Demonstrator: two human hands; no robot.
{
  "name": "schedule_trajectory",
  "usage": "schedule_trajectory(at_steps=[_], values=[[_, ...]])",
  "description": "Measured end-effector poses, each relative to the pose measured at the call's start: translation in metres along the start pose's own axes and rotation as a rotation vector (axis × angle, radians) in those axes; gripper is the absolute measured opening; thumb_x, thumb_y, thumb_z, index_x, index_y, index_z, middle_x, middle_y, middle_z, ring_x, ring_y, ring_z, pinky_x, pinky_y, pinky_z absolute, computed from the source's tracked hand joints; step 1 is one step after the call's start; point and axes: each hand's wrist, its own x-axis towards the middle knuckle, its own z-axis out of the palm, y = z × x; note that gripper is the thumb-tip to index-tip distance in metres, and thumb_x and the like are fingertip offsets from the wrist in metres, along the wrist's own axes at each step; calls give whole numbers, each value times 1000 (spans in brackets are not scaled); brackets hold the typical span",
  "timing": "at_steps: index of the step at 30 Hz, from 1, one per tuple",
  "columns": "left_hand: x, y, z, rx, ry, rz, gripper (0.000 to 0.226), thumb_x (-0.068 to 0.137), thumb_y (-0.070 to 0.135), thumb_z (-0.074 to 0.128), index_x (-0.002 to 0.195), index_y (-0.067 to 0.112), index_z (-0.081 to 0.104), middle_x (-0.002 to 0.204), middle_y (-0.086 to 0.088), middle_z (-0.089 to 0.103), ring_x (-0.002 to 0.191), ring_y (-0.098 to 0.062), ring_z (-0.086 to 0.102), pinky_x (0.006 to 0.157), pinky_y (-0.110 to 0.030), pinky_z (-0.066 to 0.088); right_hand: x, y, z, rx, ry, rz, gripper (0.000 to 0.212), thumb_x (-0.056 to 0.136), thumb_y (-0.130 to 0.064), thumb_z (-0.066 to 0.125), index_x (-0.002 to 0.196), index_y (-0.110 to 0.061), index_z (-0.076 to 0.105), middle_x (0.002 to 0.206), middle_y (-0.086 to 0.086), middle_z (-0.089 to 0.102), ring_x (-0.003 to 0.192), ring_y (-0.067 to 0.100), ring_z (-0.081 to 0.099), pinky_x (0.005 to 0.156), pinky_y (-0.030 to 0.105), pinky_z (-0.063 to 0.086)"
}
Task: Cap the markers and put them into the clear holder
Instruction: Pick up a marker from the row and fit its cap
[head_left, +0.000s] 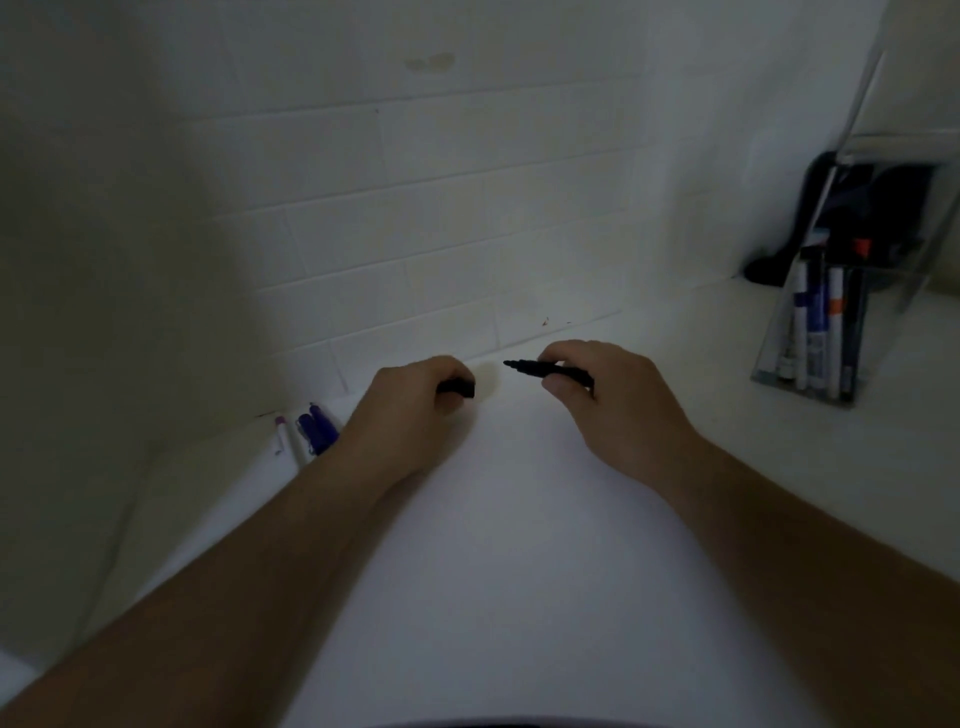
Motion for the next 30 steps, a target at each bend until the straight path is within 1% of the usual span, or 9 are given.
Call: schedule_trajectory(at_steps=[2,4,6,10,15,18,22,25,30], values=[[-1,-1,1,-102,-6,-40,23,101,17,51,100,38,60,96,9,71,81,-9,65,73,-23,54,0,-1,1,-4,-10,-7,13,98,-32,58,108,-31,67,93,-10,66,86,11,59,75,27,46],[-3,0,3,-124,-35,-37,22,101,18,48,98,39,55,96,5,72,81,-13,68,77,-35,58,0,-2,2,-18,-19,-23,15,98,-35,57,108,-31,67,92,-11,66,86,11,59,76,30,48],[-3,3,4,-129,-46,-25,23,101,17,48,98,38,55,96,5,72,82,-12,68,77,-34,57,0,-3,2,-34,-27,-40,16,98,-36,56,109,-32,67,90,-10,64,84,11,57,76,32,48],[-4,8,4,-141,-24,7,21,100,17,50,98,37,57,92,8,71,84,-8,65,75,-24,52,-3,-5,1,-77,-65,-83,17,99,-35,57,111,-30,68,85,-8,61,79,14,55,72,34,47],[-3,10,7,-113,-56,47,20,98,18,57,100,38,58,94,14,71,82,0,62,68,-15,45,-4,-10,1,-164,-106,-107,13,99,-37,56,105,-33,67,80,-7,55,75,14,51,64,33,41],[-2,13,12,-6,-60,109,23,96,17,57,111,32,66,95,10,71,81,-8,61,74,-23,47,-5,-13,1,-238,-113,-132,13,98,-37,55,100,-30,66,82,-5,55,76,17,53,63,33,38],[1,11,14,94,-72,174,21,99,20,52,111,24,69,87,1,70,78,-16,60,76,-35,48,-5,-14,-1,-293,-117,-144,19,98,-39,54,99,-25,67,83,-5,56,75,19,55,65,38,47],[1,11,16,53,-66,180,17,102,24,49,111,25,64,82,1,67,75,-17,60,73,-37,48,-4,-15,-3,-292,-121,-133,23,99,-44,49,97,-27,66,80,-6,53,72,17,53,63,38,46],[0,13,23,40,-51,187,19,103,23,48,112,23,64,81,3,67,73,-16,60,71,-32,46,-6,-16,-3,-338,-144,-134,31,101,-49,42,98,-28,64,79,-5,53,72,18,54,61,36,45]])
